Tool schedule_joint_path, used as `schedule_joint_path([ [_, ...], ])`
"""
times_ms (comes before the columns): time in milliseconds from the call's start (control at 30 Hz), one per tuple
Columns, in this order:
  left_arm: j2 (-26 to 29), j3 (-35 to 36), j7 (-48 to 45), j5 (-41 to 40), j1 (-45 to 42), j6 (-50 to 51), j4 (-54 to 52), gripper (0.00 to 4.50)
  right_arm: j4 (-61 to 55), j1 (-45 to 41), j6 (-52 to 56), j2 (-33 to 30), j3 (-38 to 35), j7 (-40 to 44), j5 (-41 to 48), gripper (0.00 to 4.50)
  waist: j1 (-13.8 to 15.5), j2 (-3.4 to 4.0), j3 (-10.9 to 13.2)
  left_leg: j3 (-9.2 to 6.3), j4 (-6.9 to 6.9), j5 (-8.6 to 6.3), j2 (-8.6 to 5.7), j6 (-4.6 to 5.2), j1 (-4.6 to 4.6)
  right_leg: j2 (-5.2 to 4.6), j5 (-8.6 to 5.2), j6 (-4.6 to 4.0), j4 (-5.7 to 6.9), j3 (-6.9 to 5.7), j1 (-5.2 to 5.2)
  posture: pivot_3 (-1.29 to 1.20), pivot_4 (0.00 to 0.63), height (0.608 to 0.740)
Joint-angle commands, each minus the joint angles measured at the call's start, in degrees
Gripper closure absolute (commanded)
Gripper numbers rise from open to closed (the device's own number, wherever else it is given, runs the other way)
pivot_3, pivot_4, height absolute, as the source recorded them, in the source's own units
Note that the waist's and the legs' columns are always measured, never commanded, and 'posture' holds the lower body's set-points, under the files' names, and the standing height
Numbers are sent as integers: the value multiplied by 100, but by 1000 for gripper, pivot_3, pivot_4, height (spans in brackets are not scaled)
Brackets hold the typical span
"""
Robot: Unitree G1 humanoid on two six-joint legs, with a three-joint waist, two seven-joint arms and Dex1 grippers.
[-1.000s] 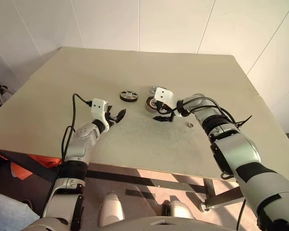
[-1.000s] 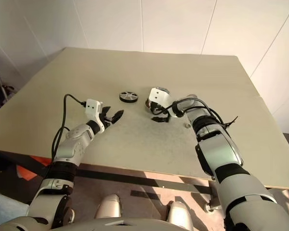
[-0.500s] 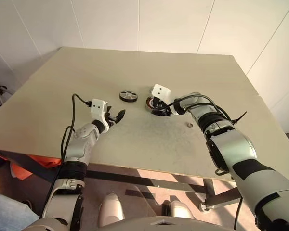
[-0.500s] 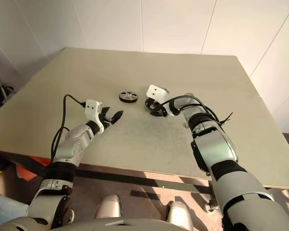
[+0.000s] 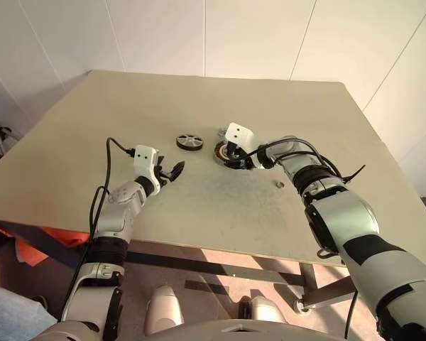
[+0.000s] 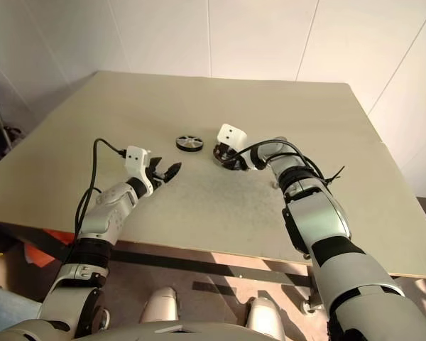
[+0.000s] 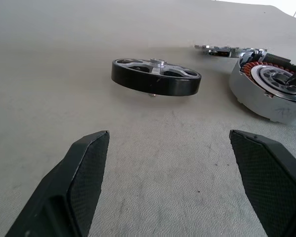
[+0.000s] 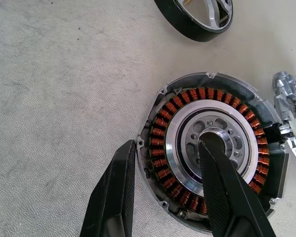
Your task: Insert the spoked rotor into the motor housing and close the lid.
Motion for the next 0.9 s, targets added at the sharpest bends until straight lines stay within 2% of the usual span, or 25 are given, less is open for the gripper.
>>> schedule_joint_path([
  [33,11,-9,-13,-6,-149,-45,-90,388,33,29,48,-92,-15,49,-23,2745,0,0,0,0,1,0,0,0,0,0,0,0,1,0,0,0,0,740],
  [300,-13,-36,-39,7,-180,-56,-20,388,-127,106,-9,-291,-158,58,83,2745,22,0,0,0,1,0,0,0,-4,-1,-1,-2,-1,-1,0,0,0,740],
  [500,-39,-55,-53,21,-123,-44,-46,388,-954,454,140,-602,-359,648,445,2745,71,0,0,-1,5,1,-1,1,-13,-2,-1,-2,-5,-4,1,0,0,740],
  [633,-50,-61,-65,26,-100,-38,-45,388,-2421,1196,736,-854,-401,1107,756,2745,98,-2,-1,-1,5,0,-1,3,-17,-1,-1,-2,-13,-5,0,0,0,740],
  [700,-64,-75,-71,31,-108,-37,-28,388,-3512,1765,1260,-991,-402,1228,905,2745,119,-2,-1,-1,3,0,0,4,-17,0,-1,-2,-19,-5,1,0,0,740],
  [767,-86,-100,-86,41,-129,-42,12,388,-4689,2390,1852,-1110,-396,1275,1045,2745,161,-3,-2,-1,-2,-1,0,4,-15,1,-1,-1,-28,-5,4,0,0,740],
  [900,-101,-124,-115,52,-156,-48,58,388,-6124,3016,2788,-1203,-409,1192,1232,2745,165,-3,-2,1,-3,-1,0,4,-10,1,-1,0,-31,-2,6,0,0,740],
])
